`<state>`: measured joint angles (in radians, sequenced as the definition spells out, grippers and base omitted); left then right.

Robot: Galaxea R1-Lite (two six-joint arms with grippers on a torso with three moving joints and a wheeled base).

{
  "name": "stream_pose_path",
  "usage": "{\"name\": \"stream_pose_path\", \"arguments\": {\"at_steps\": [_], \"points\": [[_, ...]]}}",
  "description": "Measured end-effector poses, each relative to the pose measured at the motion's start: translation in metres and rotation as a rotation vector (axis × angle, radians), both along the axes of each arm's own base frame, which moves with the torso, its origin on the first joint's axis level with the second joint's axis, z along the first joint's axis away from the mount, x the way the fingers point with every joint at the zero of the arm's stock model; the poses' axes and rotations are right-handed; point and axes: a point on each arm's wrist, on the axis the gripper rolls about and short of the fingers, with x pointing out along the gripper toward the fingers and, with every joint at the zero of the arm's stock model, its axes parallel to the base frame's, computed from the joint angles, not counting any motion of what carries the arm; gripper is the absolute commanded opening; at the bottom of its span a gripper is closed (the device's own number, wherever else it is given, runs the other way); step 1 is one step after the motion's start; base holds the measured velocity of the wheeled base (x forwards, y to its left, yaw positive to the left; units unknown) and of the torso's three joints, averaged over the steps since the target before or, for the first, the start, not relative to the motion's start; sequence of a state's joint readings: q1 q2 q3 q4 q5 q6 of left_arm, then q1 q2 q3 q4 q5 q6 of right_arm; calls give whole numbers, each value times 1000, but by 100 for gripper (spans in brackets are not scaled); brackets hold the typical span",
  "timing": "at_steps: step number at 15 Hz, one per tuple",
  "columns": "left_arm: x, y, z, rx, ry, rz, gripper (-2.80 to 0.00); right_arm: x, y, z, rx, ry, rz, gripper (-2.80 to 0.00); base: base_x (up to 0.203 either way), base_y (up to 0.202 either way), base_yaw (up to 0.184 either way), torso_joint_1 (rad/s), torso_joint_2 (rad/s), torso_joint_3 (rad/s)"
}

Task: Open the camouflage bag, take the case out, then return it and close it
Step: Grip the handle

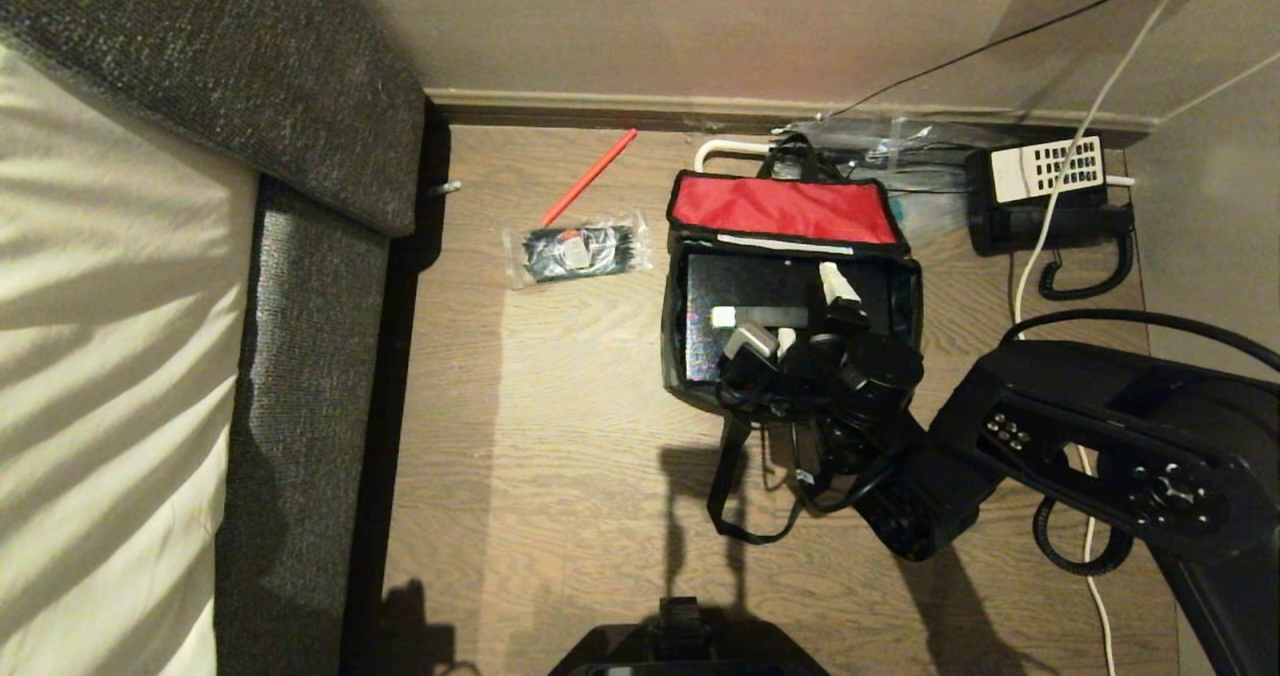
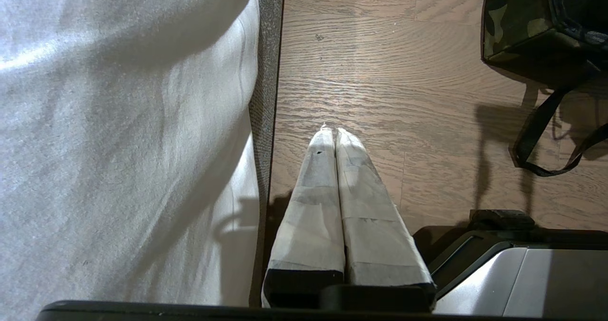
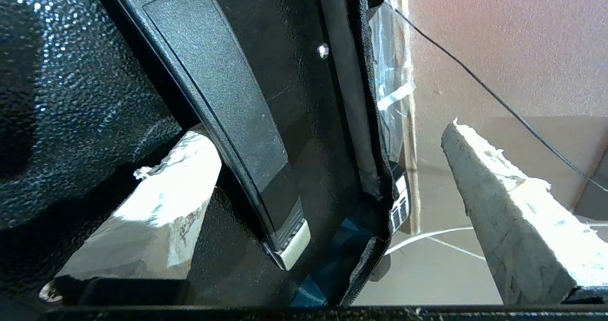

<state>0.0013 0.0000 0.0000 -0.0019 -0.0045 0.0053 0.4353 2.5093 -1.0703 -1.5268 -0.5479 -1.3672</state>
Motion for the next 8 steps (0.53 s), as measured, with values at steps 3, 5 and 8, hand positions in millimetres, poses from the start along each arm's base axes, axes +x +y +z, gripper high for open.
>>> {"name": "stream_pose_path", "arguments": {"at_steps": [3, 5, 8], "points": [[0, 0, 0, 1, 0, 0, -280, 2, 3, -2, -8, -3, 10, 0, 0, 0, 0, 0, 0, 0], [0, 0, 0, 1, 0, -1, -280, 3, 4, -3, -23, -3, 16, 0, 0, 0, 0, 0, 0, 0], [0, 0, 0, 0, 0, 0, -280, 3, 5, -4, -31, 0, 35, -280, 0, 0, 0, 0, 0, 0]]}}
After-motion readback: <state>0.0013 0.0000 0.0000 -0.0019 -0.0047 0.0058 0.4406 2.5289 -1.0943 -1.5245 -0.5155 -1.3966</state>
